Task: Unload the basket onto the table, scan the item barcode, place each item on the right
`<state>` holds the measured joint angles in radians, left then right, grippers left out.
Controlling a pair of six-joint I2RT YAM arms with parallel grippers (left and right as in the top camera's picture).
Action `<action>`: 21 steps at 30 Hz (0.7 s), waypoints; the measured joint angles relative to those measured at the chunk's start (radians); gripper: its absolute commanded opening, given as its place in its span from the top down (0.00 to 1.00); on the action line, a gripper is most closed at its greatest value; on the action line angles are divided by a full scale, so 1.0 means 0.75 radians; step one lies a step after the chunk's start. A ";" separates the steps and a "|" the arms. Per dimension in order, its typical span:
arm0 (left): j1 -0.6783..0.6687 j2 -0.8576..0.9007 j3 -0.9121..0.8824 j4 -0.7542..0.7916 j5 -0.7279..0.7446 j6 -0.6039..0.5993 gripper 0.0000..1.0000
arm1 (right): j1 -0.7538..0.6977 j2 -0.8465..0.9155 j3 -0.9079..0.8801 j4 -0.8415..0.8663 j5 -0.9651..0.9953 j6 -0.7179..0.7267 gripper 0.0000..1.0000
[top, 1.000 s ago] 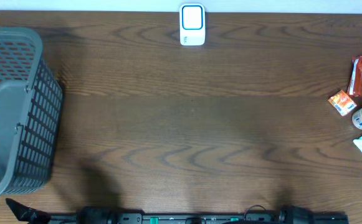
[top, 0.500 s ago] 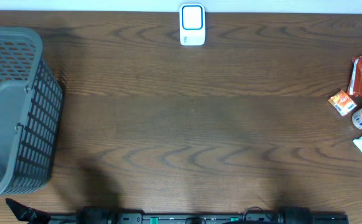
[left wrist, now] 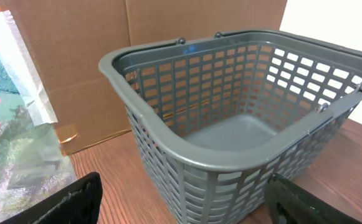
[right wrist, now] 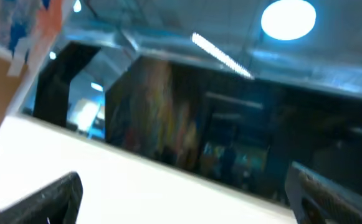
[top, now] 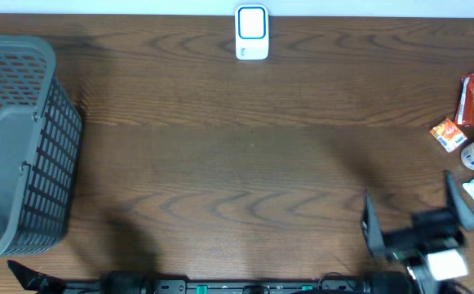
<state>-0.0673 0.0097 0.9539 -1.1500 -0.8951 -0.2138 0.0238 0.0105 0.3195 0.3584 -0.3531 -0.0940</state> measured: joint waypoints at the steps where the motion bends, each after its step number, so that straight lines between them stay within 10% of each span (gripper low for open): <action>1: 0.000 0.000 0.000 0.001 0.000 0.001 0.17 | 0.000 0.001 -0.068 0.022 0.010 0.023 0.01; 21: 0.000 0.000 0.000 0.000 0.001 0.001 0.16 | 0.022 0.001 -0.417 -0.405 0.298 0.262 0.01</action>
<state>-0.0673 0.0097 0.9539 -1.1500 -0.8948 -0.2134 0.0406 0.0109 0.0067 0.0544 -0.1295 0.1028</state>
